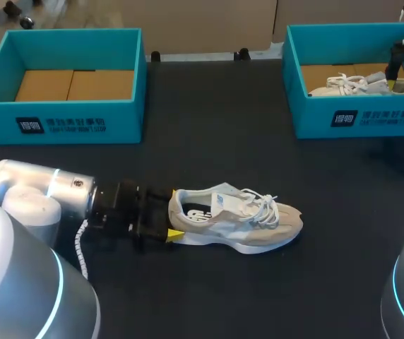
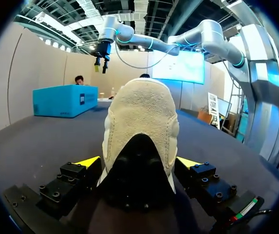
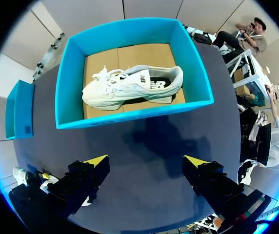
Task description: Take the shoe out of the shoebox, open the shoe tongue, remove and reinsert the insole, then place the shoe into the shoebox
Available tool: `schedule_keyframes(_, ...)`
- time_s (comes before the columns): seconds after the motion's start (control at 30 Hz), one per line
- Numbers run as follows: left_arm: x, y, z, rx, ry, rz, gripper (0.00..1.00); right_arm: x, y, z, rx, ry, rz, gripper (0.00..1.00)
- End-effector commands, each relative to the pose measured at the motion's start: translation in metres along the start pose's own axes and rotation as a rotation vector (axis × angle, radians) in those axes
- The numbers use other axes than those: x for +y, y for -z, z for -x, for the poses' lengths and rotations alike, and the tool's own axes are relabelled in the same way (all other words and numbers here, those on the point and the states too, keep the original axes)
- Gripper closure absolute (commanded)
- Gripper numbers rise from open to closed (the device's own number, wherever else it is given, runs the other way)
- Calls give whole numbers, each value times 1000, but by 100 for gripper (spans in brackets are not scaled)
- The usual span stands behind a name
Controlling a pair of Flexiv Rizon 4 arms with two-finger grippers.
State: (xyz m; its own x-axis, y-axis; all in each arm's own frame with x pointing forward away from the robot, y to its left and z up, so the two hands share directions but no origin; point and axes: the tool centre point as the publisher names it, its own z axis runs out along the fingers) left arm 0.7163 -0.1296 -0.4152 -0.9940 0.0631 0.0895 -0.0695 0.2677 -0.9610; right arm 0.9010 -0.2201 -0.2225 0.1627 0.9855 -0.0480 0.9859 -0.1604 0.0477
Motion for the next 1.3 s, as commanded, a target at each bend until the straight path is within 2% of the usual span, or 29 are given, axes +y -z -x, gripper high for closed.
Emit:
schedule_keyframes(0.03, 0, -4, 0, 3, 4, 1, 0, -1, 0, 0, 0, 0, 3, 0)
schedule_keyframes(1.3, -2, -27, 3, 30, 20, -16, 0, -1, 0, 0, 0, 0, 3, 0)
